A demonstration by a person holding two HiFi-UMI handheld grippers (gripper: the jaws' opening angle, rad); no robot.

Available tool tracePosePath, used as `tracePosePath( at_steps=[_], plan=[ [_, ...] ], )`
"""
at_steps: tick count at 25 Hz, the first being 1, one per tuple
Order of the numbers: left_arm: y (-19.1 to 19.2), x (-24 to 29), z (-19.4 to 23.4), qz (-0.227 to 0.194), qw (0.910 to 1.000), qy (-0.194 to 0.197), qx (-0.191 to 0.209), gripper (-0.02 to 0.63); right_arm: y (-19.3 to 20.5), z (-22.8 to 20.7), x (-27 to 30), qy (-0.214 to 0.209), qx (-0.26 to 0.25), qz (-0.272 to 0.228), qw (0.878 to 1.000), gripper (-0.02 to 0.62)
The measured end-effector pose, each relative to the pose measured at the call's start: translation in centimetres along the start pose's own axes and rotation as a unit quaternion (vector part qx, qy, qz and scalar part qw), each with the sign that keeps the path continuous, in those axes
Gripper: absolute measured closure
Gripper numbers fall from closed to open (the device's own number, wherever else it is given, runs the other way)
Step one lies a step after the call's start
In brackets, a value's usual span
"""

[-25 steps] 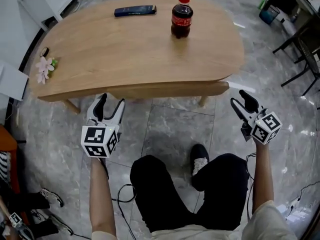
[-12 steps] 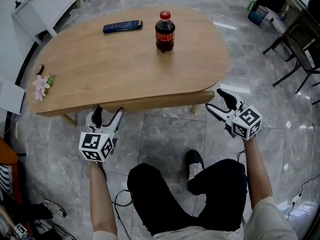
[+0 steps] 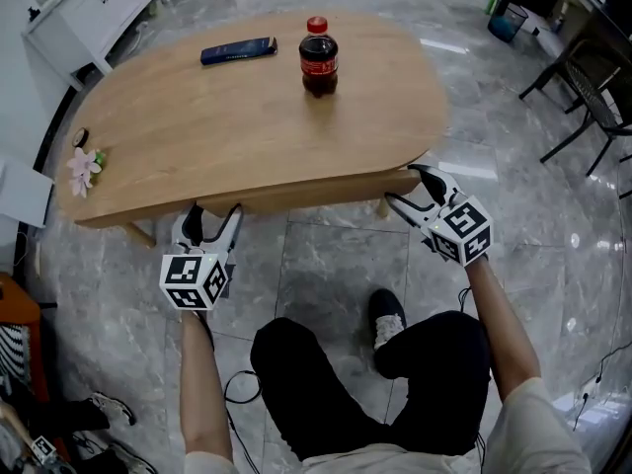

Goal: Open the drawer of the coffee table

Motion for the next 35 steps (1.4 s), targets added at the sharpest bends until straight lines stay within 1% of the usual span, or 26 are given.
tracePosePath(
  at_steps=[1,3,11,16,24,28,35],
  plan=[
    [0.0,-0.1,-0.1,0.002,1.0000,-0.001,-0.004,0.295,0.1,0.0,-0.1,0.006,0.002,0.002,1.000,0.299],
    [0.2,-0.6,-0.5,0.005,0.9999,-0.003,-0.010,0.295,0.2,0.0,-0.6,0.013,0.005,0.005,1.000,0.339],
    [1.2,-3.8,-1.8,0.009,0.9999,-0.008,-0.007,0.295,0.5,2.7,-3.1,-0.005,0.004,0.001,1.000,0.355],
    [1.8,-5.5,-2.7,0.015,0.9997,-0.016,-0.006,0.295,0.8,4.2,-4.6,-0.009,-0.033,0.020,0.999,0.368],
    [2.6,-7.6,-3.6,0.016,0.9996,-0.023,-0.005,0.295,1.2,5.7,-6.0,-0.020,-0.020,0.009,1.000,0.374],
    [3.1,-8.7,-4.5,0.015,0.9994,-0.029,-0.007,0.295,1.5,6.4,-7.0,-0.025,-0.028,0.011,0.999,0.376],
    [3.8,-10.3,-5.3,0.017,0.9993,-0.033,-0.009,0.295,1.8,7.6,-8.3,-0.044,-0.026,0.005,0.999,0.388]
  ],
)
Point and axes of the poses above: the fingertips, and each gripper's own axes: x forward along the fingers, z to its left, y out of its underside, the point moved 3 cm from there along -x, backward along the fingers, and after that the axes turned 10 degrees about -x, right-handed, at the moved point
